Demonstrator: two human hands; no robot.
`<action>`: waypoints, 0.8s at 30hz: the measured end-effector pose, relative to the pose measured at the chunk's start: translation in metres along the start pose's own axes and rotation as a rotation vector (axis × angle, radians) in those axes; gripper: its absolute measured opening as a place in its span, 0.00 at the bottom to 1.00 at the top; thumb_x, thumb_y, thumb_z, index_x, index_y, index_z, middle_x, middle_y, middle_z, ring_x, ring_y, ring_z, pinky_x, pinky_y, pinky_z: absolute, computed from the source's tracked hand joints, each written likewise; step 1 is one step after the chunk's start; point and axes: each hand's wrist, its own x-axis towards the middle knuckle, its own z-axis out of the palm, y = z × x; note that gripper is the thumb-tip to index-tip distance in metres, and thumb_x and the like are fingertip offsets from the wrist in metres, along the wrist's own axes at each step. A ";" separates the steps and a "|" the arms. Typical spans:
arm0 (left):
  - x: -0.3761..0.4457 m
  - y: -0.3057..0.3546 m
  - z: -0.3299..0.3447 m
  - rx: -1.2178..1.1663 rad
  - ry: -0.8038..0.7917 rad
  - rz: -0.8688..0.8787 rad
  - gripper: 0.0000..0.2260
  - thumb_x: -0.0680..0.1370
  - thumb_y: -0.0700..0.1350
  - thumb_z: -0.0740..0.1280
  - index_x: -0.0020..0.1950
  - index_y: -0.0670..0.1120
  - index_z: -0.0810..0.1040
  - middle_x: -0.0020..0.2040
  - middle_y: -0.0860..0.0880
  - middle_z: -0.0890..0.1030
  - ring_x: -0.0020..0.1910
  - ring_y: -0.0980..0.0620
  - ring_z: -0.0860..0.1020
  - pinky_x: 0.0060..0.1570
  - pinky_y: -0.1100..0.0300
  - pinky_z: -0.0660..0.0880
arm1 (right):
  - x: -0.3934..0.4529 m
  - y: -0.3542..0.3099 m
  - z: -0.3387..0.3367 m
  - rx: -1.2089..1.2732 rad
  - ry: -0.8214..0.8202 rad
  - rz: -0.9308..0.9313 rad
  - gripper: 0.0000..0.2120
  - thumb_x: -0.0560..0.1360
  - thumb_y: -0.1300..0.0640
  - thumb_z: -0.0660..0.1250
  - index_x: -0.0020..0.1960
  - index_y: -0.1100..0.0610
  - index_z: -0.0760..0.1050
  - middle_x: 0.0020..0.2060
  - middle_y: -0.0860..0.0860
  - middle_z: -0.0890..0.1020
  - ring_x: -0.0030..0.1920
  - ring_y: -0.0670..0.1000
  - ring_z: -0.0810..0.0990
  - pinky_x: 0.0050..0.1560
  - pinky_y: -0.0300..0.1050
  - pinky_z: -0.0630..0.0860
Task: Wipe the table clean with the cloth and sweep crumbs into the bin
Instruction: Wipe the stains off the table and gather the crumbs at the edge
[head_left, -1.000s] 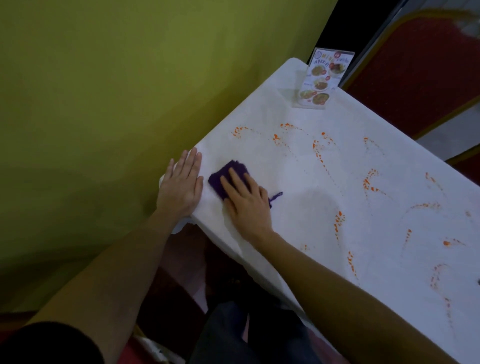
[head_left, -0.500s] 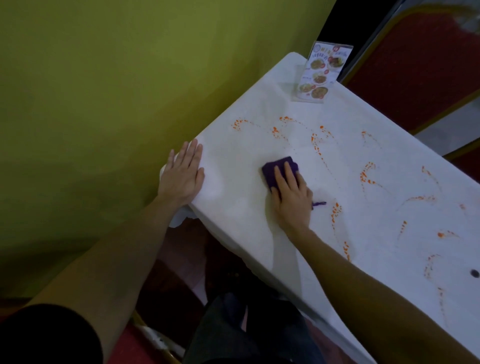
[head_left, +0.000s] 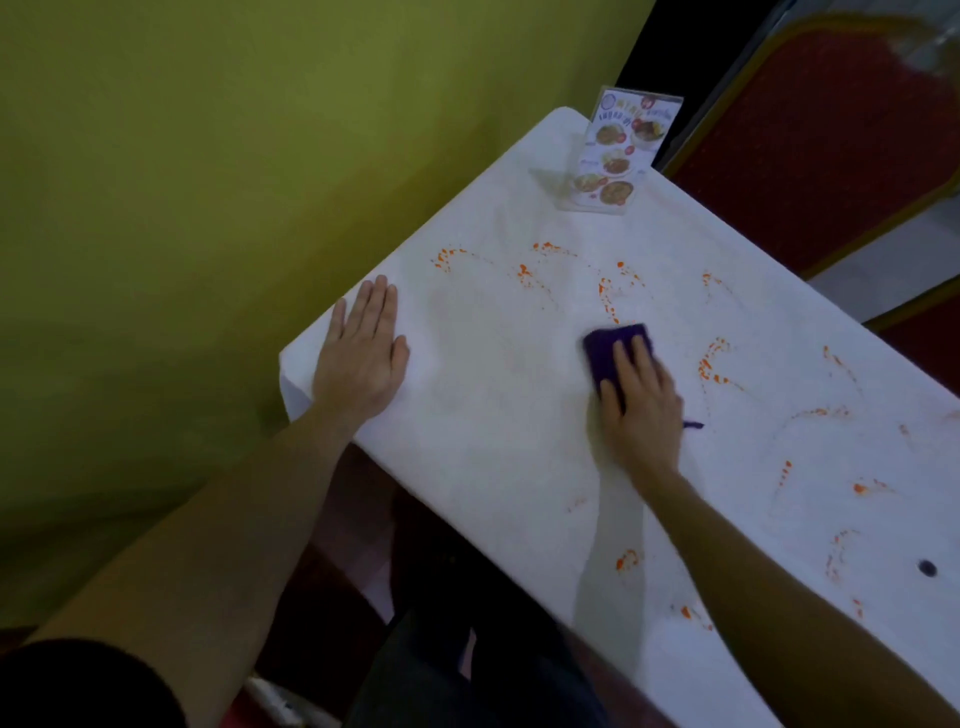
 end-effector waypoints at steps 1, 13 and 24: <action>0.000 0.000 0.001 0.008 0.012 0.001 0.29 0.81 0.51 0.47 0.80 0.39 0.55 0.81 0.42 0.56 0.80 0.46 0.54 0.78 0.45 0.51 | 0.021 0.002 -0.001 0.013 0.013 0.055 0.26 0.80 0.48 0.53 0.77 0.53 0.62 0.77 0.52 0.61 0.74 0.60 0.61 0.70 0.60 0.64; 0.003 0.000 0.002 0.096 -0.016 -0.009 0.29 0.82 0.53 0.45 0.81 0.41 0.52 0.81 0.43 0.53 0.80 0.47 0.52 0.78 0.49 0.47 | 0.029 -0.078 0.023 0.026 -0.085 -0.358 0.23 0.81 0.50 0.57 0.76 0.47 0.63 0.76 0.47 0.64 0.76 0.56 0.59 0.67 0.54 0.61; 0.004 0.003 0.001 0.071 -0.013 -0.060 0.32 0.82 0.57 0.44 0.81 0.41 0.50 0.82 0.44 0.51 0.81 0.48 0.50 0.78 0.50 0.45 | 0.116 0.041 -0.016 0.019 0.017 0.114 0.26 0.82 0.49 0.52 0.78 0.52 0.57 0.79 0.50 0.57 0.76 0.60 0.56 0.73 0.60 0.57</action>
